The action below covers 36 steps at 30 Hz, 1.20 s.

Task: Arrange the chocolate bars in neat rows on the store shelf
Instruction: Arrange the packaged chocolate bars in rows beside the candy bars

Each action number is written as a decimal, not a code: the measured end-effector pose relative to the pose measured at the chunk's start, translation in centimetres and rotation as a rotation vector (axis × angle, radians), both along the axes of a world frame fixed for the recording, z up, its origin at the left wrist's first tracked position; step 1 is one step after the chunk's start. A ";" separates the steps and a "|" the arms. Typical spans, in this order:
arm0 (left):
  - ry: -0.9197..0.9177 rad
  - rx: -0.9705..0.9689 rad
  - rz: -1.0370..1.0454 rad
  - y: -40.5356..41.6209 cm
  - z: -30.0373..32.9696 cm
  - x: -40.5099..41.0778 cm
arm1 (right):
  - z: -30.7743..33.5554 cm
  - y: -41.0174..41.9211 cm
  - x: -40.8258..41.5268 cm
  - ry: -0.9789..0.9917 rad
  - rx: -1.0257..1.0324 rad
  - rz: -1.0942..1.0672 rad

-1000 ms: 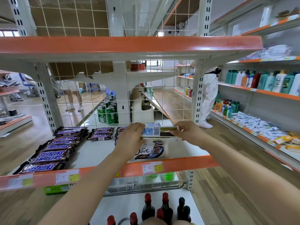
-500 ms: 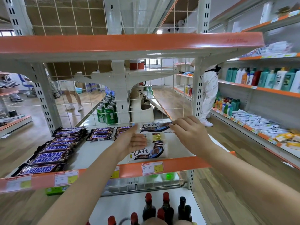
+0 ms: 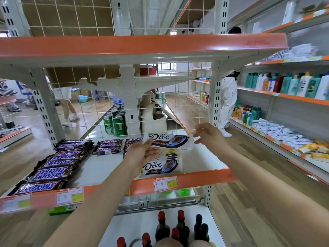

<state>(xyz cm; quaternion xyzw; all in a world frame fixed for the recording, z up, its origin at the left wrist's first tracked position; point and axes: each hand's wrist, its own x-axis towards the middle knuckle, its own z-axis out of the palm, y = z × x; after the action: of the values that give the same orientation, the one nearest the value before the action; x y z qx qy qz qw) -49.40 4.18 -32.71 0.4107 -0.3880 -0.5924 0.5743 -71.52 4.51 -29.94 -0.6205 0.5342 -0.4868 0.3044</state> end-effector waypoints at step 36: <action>-0.340 -0.080 0.114 1.4 -1.5 3.2 | -0.5 -0.7 2.3 0.138 -0.057 0.119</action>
<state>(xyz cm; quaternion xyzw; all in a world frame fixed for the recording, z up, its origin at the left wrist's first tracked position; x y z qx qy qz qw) -46.20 5.57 -34.23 0.5032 -0.4790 -0.4648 0.5490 -69.22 3.79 -30.40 -0.6915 0.5022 -0.4389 0.2774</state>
